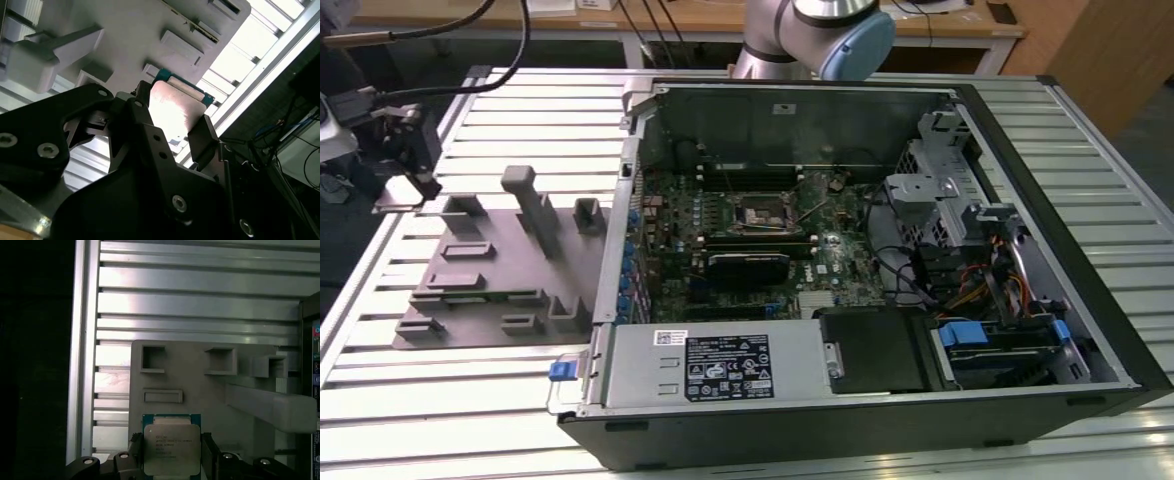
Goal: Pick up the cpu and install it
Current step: 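Pick up the cpu and move it towards the insertion slot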
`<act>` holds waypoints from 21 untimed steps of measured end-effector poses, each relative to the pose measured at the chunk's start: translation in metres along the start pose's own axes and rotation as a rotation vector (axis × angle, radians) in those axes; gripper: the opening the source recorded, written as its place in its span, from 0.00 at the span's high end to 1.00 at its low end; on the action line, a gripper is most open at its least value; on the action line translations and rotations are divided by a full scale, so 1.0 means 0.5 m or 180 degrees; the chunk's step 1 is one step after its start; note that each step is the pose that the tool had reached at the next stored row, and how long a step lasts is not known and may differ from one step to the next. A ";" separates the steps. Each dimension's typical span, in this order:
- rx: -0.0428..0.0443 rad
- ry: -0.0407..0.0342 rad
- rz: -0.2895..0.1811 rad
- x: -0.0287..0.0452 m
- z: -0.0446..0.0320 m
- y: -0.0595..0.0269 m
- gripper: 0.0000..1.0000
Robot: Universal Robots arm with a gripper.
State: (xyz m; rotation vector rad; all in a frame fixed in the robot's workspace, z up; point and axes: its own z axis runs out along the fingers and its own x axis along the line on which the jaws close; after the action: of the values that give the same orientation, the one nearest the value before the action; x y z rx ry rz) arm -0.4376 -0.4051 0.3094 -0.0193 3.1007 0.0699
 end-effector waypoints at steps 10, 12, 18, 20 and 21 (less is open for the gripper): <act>0.0000 -0.0013 -0.0001 -0.002 -0.041 0.002 0.45; 0.0000 -0.0015 -0.0001 -0.002 -0.048 0.002 0.45; 0.0000 -0.0026 -0.0001 -0.003 -0.070 0.003 0.45; 0.0000 -0.0029 -0.0001 -0.003 -0.077 0.003 0.45; 0.0000 -0.0031 -0.0002 -0.003 -0.081 0.004 0.45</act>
State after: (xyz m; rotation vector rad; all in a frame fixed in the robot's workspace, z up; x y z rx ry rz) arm -0.4375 -0.4051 0.3501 -0.0196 3.0910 0.0696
